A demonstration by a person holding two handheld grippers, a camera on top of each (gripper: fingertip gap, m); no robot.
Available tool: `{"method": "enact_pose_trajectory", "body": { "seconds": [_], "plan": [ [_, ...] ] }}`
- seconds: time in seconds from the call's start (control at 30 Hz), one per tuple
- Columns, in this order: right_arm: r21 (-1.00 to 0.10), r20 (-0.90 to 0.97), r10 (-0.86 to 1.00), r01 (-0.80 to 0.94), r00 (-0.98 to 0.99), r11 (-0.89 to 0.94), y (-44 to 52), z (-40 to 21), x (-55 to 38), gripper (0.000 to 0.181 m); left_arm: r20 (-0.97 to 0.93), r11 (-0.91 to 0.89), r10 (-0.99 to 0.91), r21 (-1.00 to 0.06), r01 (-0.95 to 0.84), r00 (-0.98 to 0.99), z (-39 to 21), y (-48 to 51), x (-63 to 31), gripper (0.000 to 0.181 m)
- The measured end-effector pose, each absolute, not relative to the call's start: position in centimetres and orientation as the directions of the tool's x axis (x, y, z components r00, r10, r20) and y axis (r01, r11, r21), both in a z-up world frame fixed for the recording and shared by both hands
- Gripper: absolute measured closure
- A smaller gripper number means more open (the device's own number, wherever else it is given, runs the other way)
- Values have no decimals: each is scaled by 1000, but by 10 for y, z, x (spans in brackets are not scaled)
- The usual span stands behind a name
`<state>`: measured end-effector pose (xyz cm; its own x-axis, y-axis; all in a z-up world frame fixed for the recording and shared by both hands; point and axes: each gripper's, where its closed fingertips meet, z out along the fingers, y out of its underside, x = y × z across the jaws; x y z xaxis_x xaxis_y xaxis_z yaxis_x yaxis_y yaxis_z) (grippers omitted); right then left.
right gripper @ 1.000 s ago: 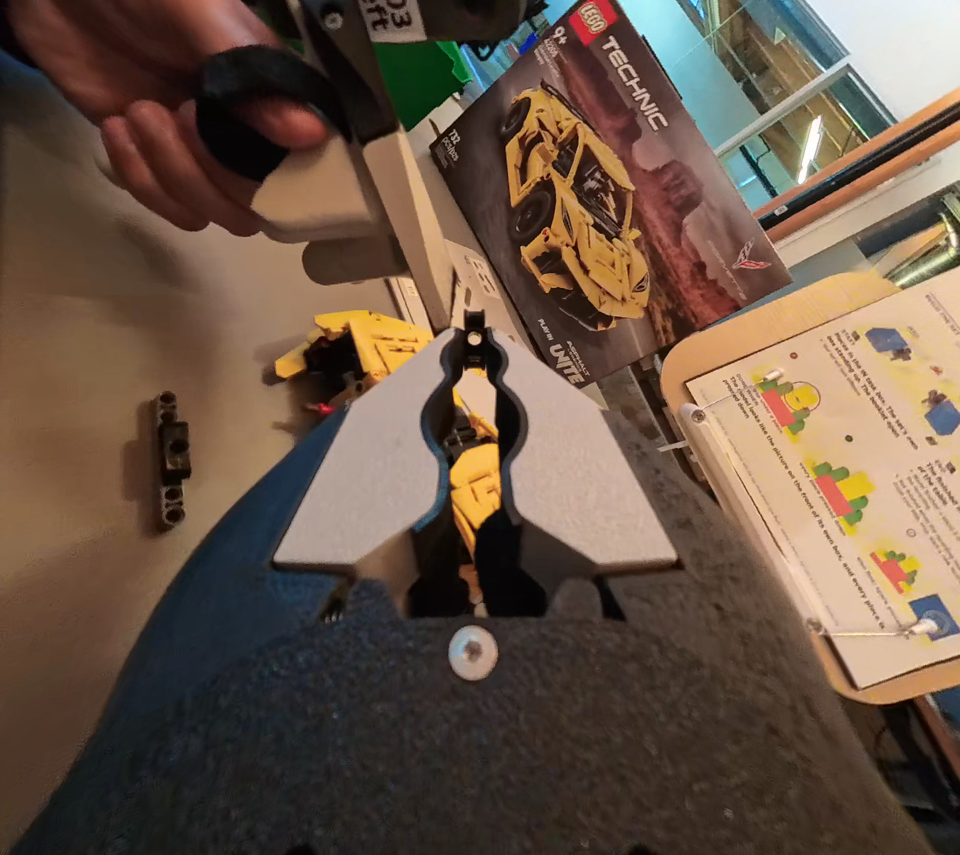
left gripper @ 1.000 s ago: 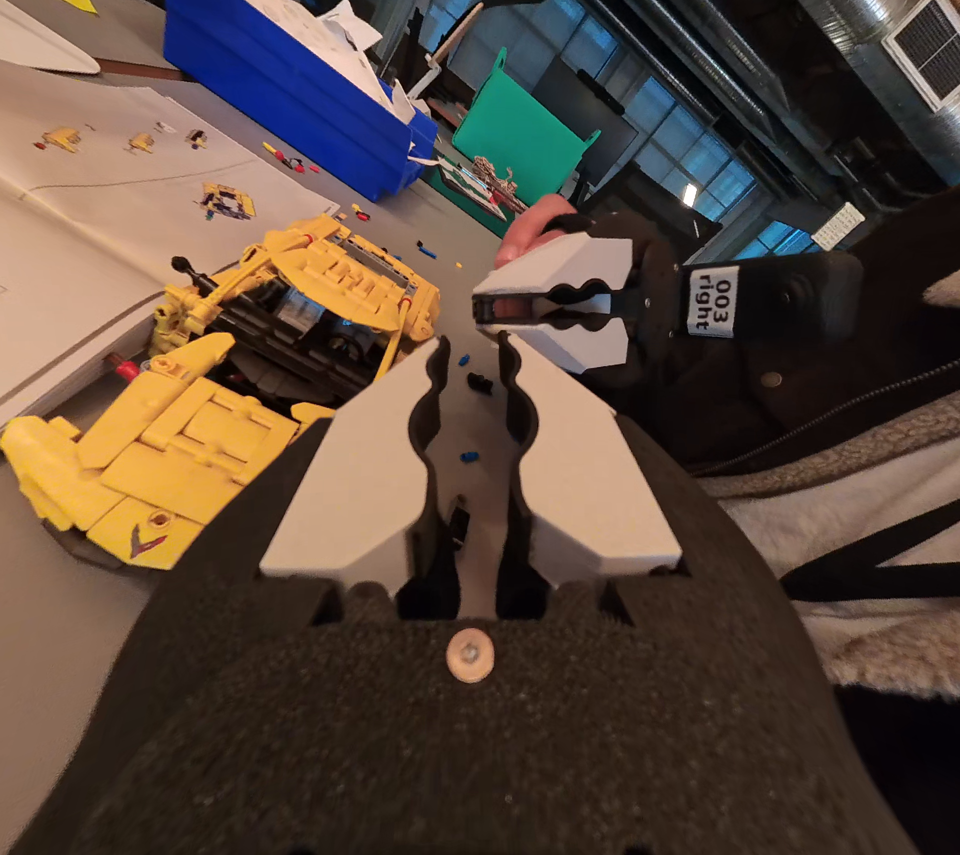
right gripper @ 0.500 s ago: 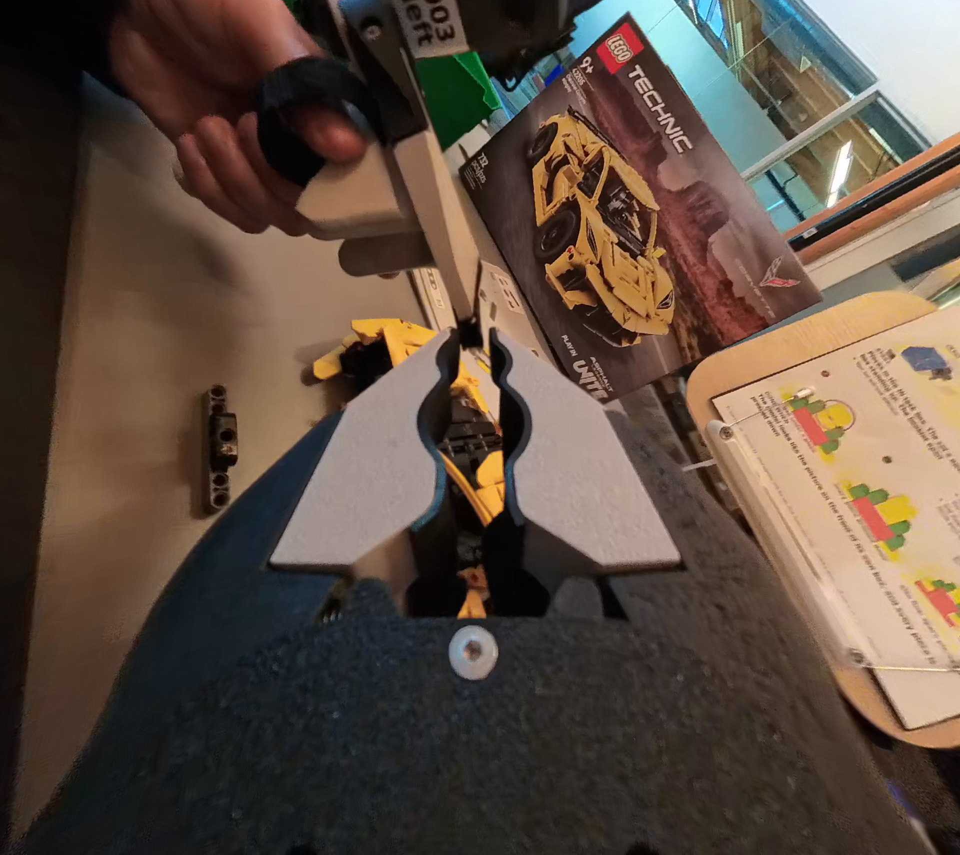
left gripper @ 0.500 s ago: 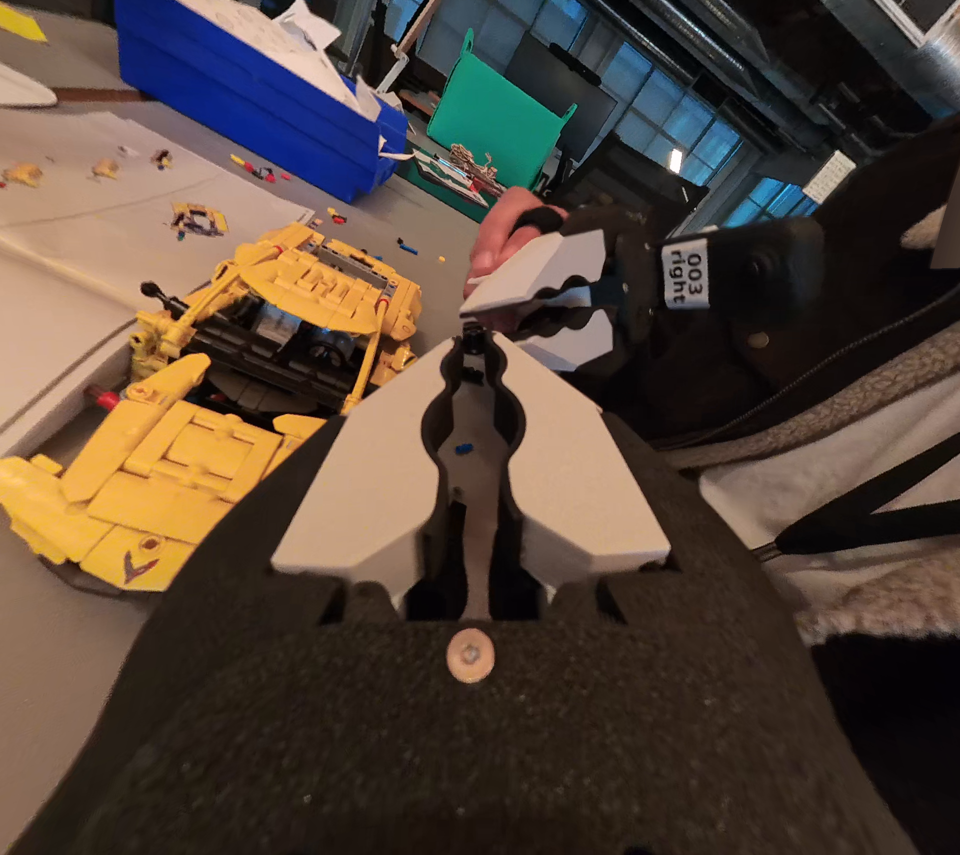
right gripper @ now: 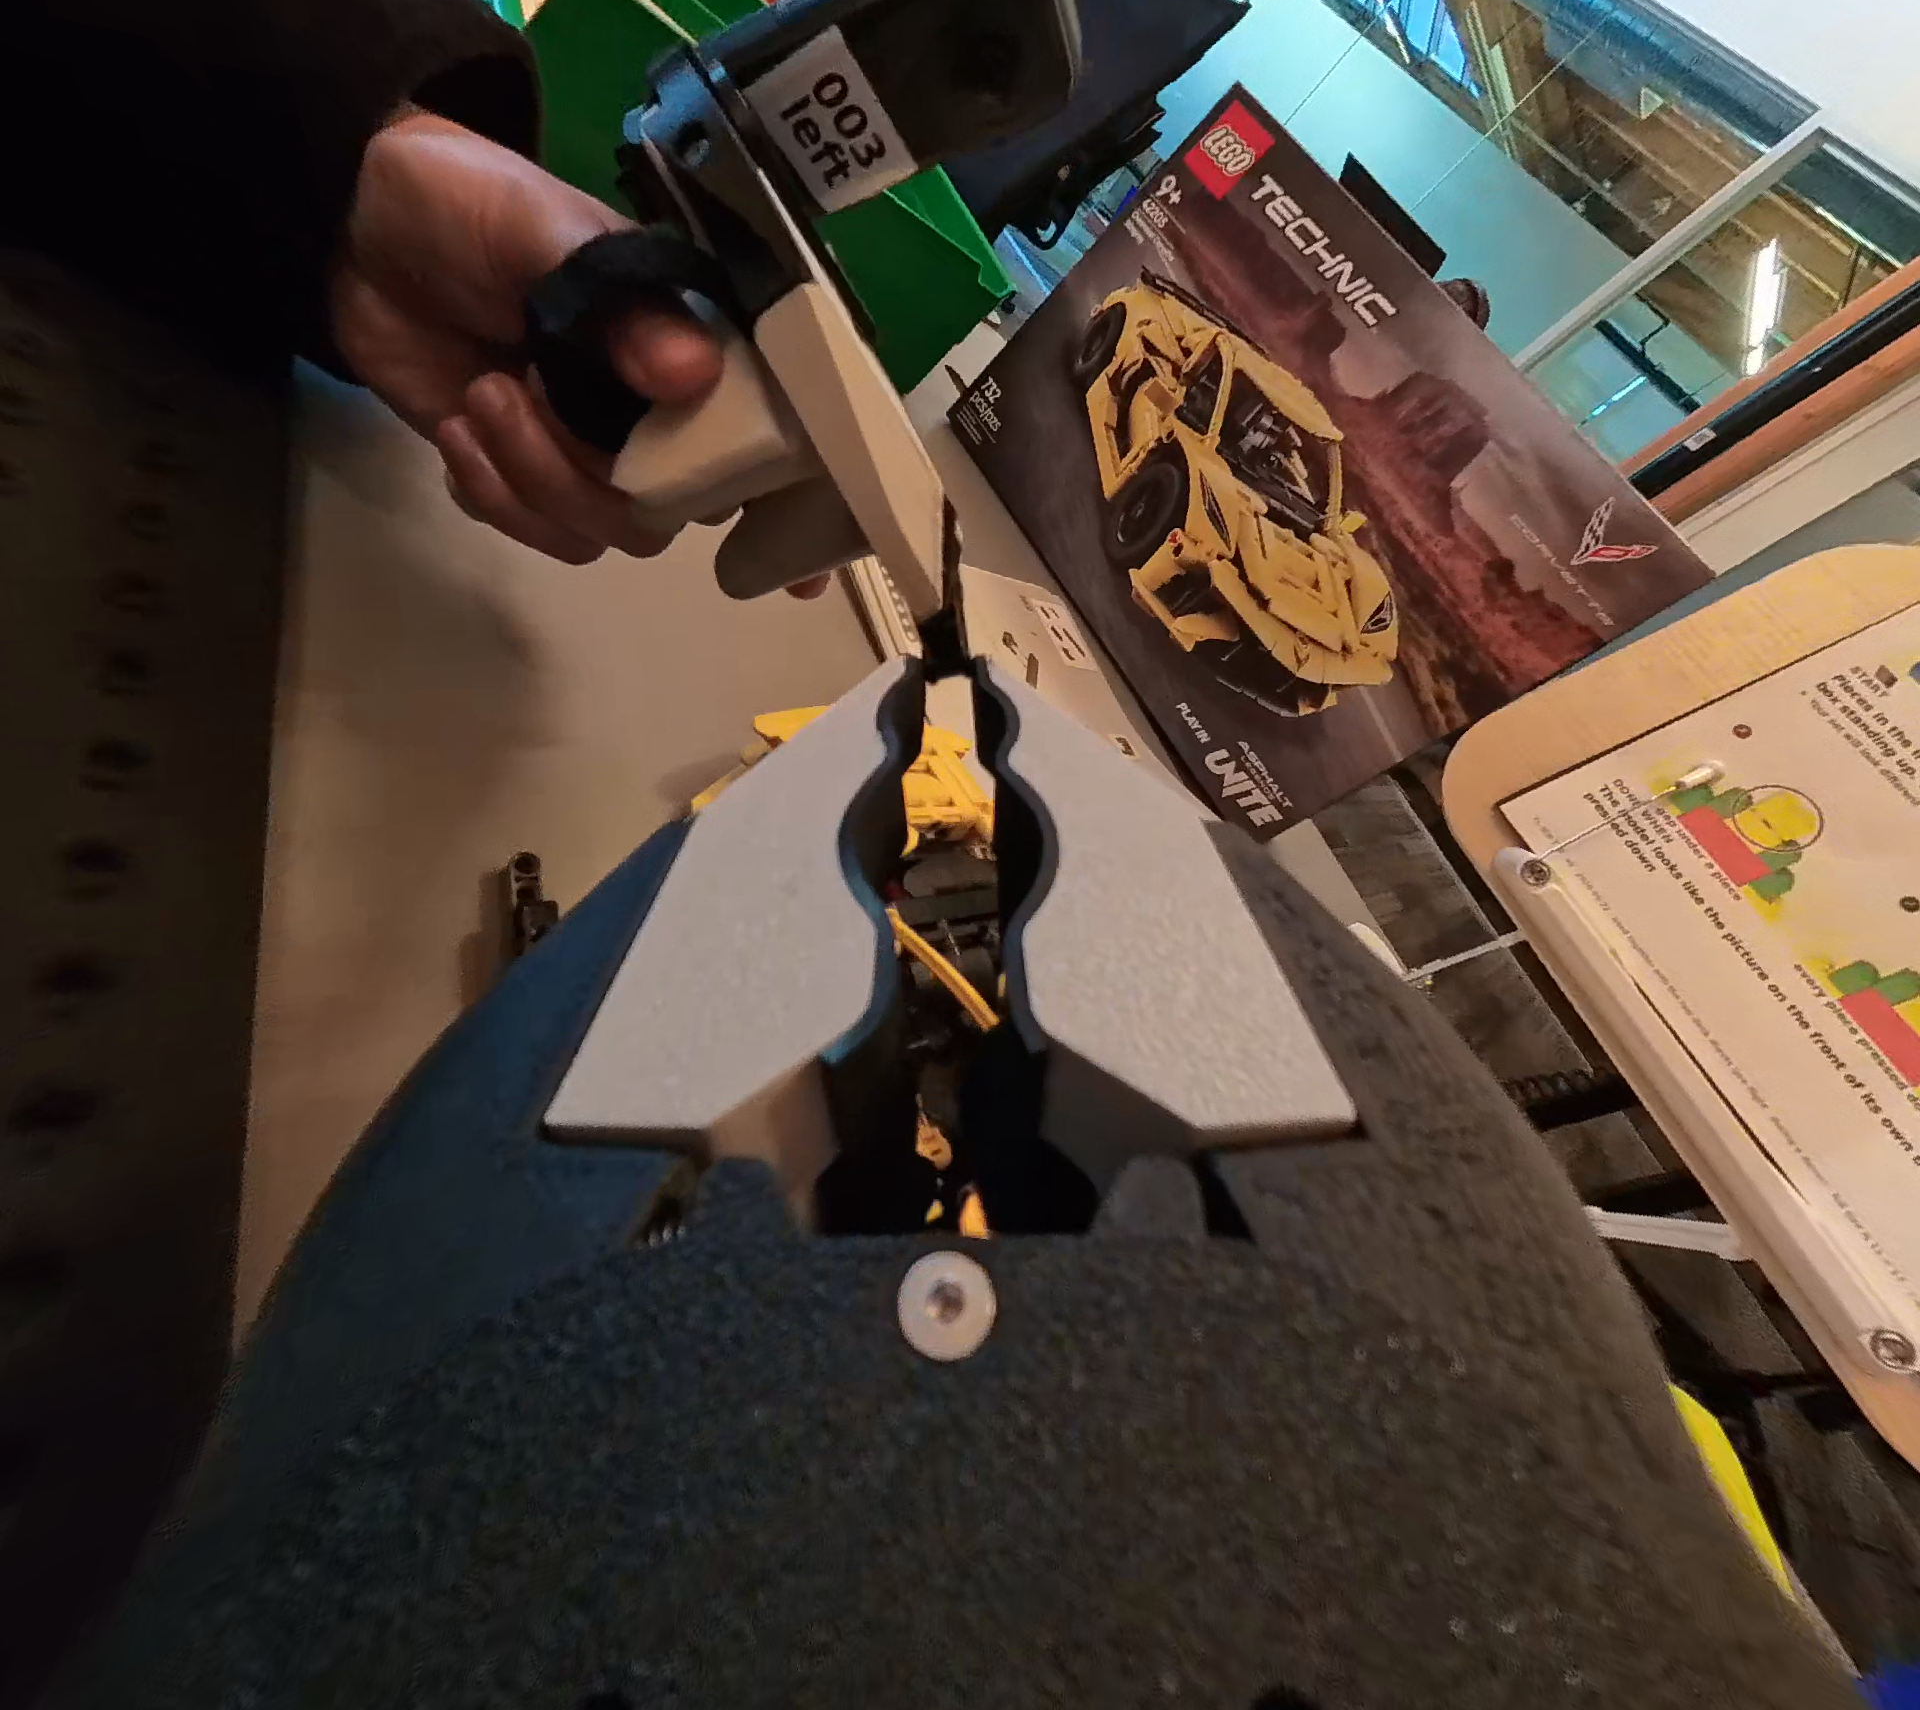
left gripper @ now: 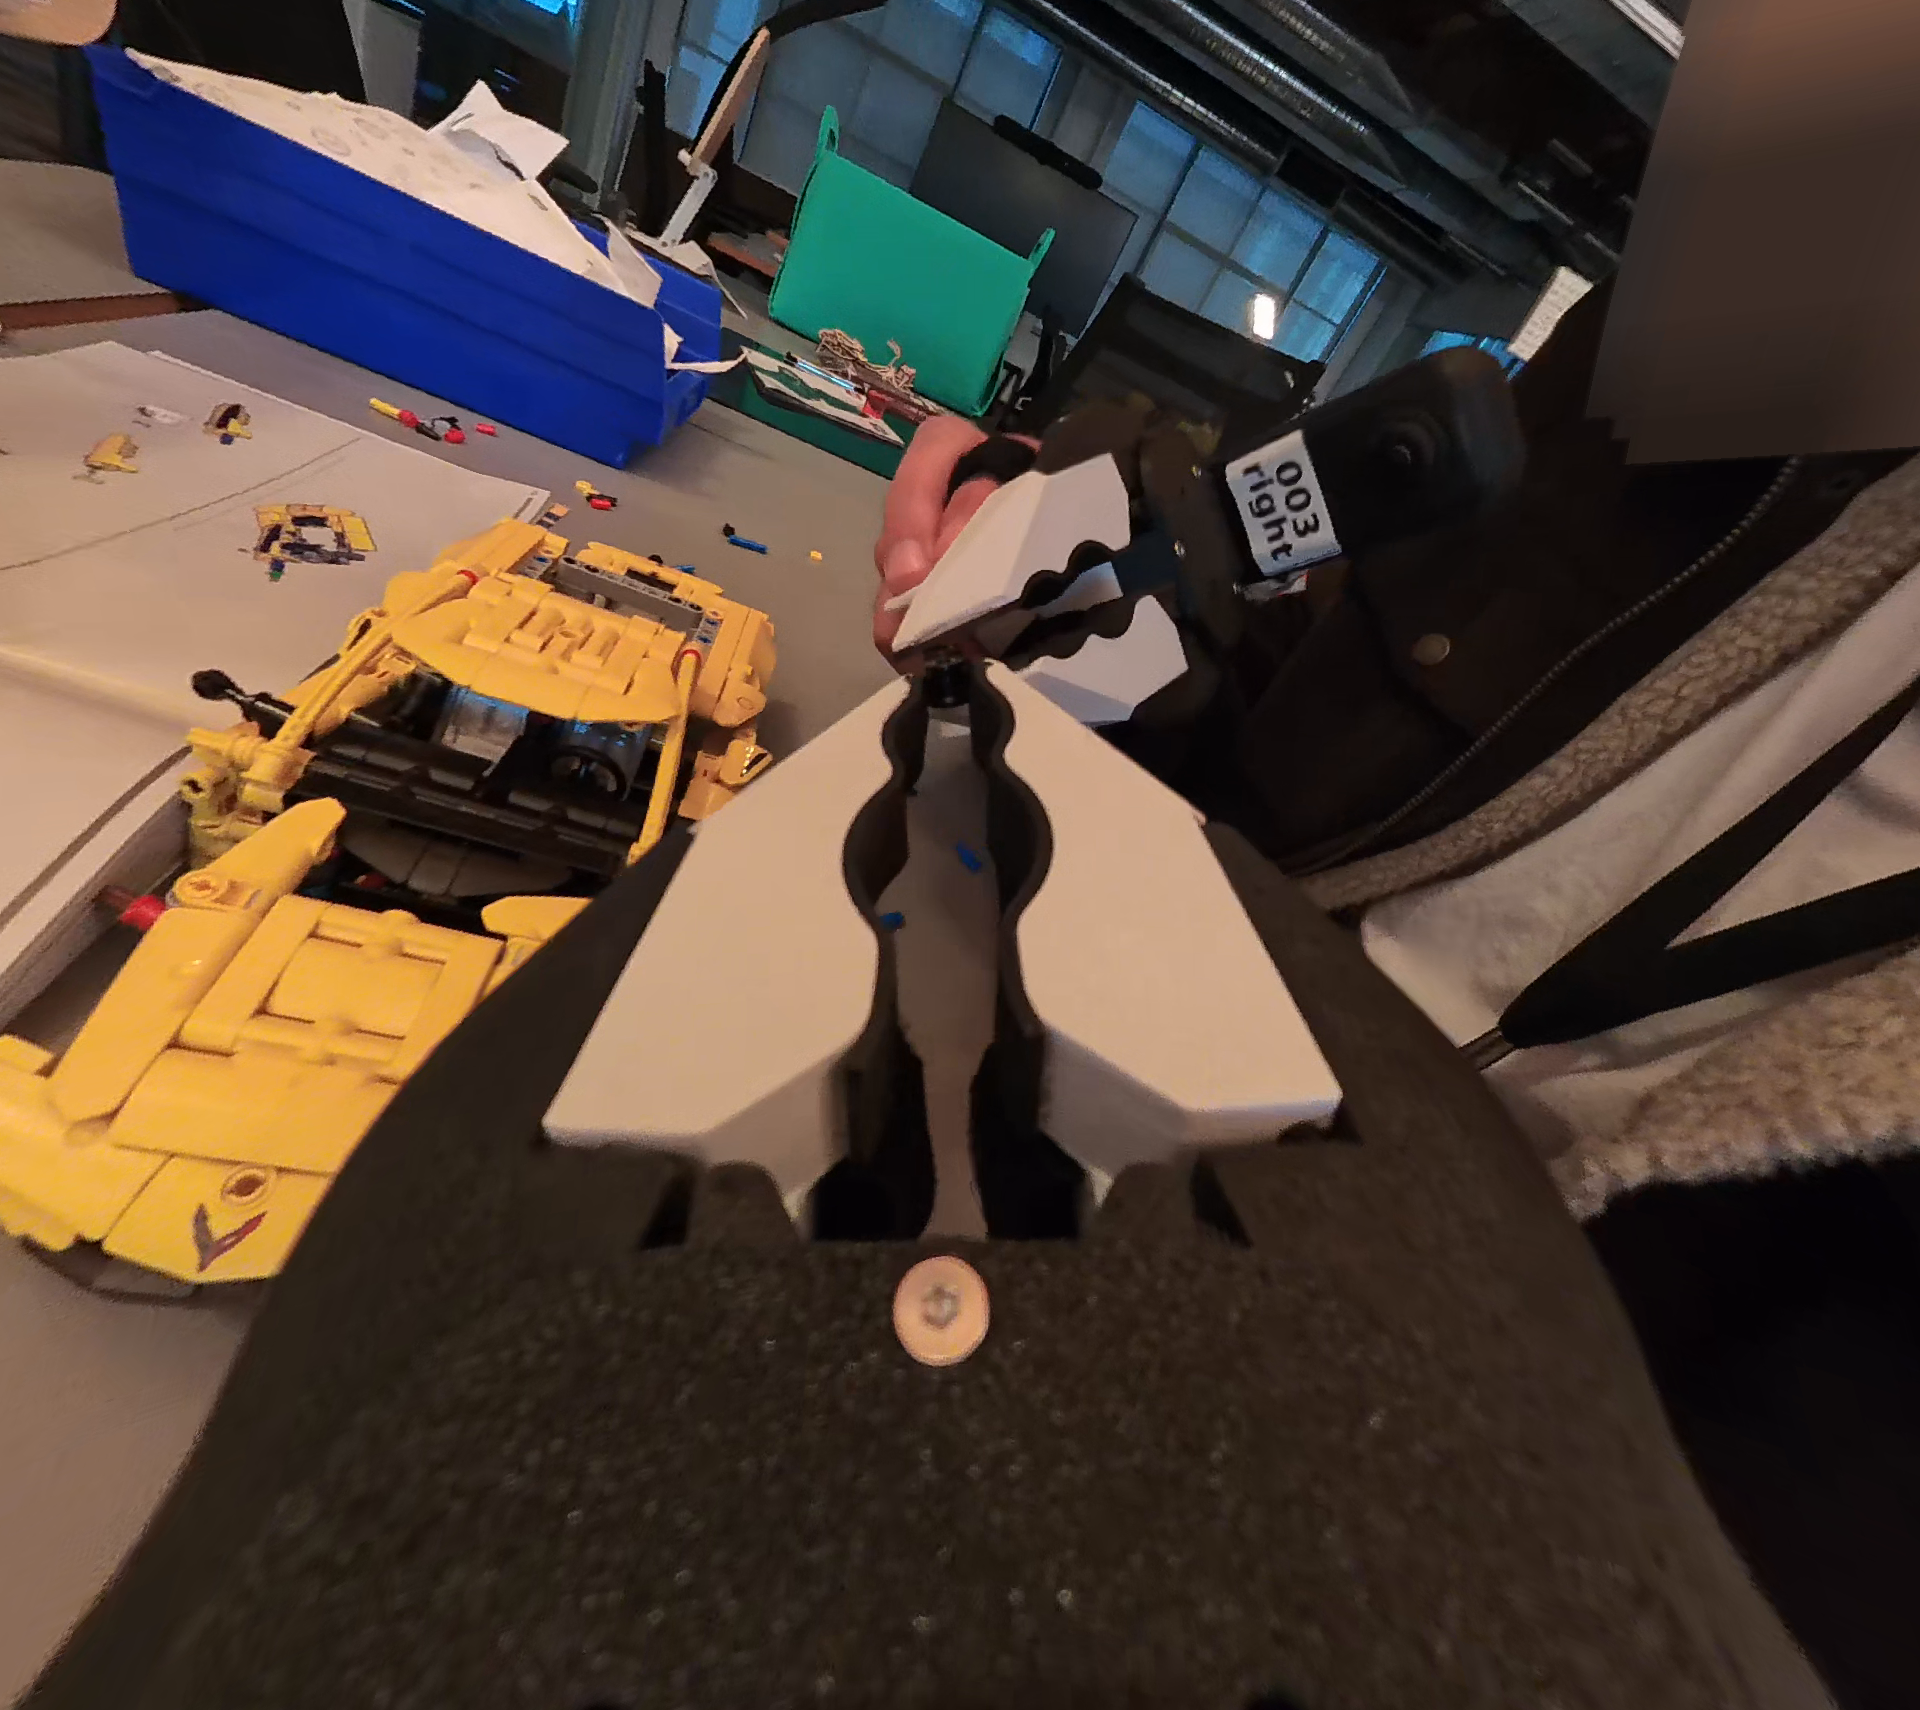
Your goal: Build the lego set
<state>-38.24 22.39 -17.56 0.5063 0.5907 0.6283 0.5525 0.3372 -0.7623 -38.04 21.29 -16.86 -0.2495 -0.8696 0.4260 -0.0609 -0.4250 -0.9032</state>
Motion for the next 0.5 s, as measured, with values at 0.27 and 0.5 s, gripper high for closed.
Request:
{"method": "enact_pose_trajectory", "body": {
  "seconds": [0.27,0.5],
  "plan": [
    [-872,90,779,427,620,-240,212,-207,-267,159,287,-258,-938,-953,-160,-197,-190,208,-379,174],
    [-648,-194,709,455,678,-611,149,-289,-208,157,257,-227,-948,-960,-164,-188,-193,204,-376,174]
  ]
}}
